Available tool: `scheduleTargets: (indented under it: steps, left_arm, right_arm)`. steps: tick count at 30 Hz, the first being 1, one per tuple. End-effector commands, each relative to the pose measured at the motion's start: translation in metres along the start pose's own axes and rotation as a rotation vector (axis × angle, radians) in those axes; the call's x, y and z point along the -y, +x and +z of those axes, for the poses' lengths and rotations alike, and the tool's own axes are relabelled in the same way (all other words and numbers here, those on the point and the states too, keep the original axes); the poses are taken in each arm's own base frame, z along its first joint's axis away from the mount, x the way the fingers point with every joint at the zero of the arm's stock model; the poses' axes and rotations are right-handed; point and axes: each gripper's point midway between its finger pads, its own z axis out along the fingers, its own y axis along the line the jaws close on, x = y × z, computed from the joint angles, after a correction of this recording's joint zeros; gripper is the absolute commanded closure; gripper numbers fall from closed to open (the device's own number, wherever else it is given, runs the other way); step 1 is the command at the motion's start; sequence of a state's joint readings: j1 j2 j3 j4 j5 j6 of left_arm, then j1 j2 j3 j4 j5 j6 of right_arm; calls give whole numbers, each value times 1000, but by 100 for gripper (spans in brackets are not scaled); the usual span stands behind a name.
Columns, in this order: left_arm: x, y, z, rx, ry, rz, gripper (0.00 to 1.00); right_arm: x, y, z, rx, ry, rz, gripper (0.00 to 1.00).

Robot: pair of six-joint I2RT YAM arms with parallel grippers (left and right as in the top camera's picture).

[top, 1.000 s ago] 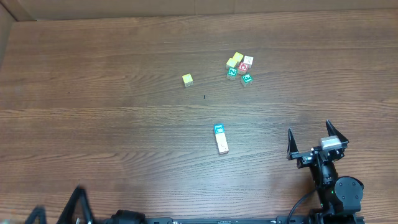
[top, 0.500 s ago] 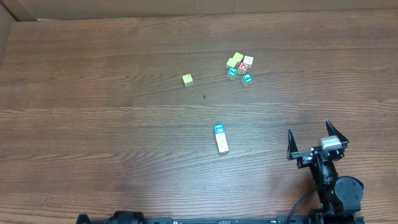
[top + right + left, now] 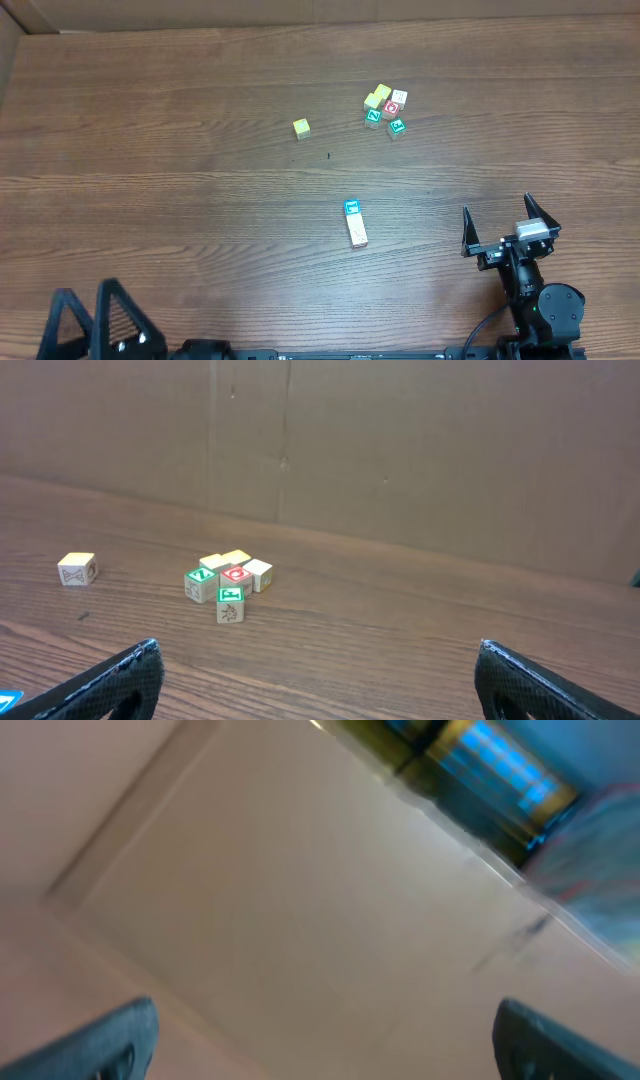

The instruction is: Flip 3 blocks

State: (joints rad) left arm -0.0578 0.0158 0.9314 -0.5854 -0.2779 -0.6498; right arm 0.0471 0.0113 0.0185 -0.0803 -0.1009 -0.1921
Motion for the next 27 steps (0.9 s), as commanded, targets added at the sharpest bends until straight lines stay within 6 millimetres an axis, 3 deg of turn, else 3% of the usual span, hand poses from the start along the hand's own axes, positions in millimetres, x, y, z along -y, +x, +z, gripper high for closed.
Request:
scheduleTargets:
  steps: [1, 4, 8, 17, 27]
  left_arm:
    - [17, 13, 16, 26, 128, 106, 0]
    - [32, 18, 29, 106, 254, 116, 0]
    - [30, 30, 41, 189, 322, 101, 0]
    - [-17, 104, 65, 115, 286, 118, 0]
    - [-67, 172, 74, -27, 194, 148, 1]
  right_arm:
    - [0, 2, 0, 3, -2, -7, 0]
    - [0, 2, 0, 3, -2, -7, 0]
    - [0, 2, 0, 3, -2, -7, 0]
    - [0, 2, 0, 3, -2, -7, 0]
    - [0, 2, 0, 3, -2, -7, 0]
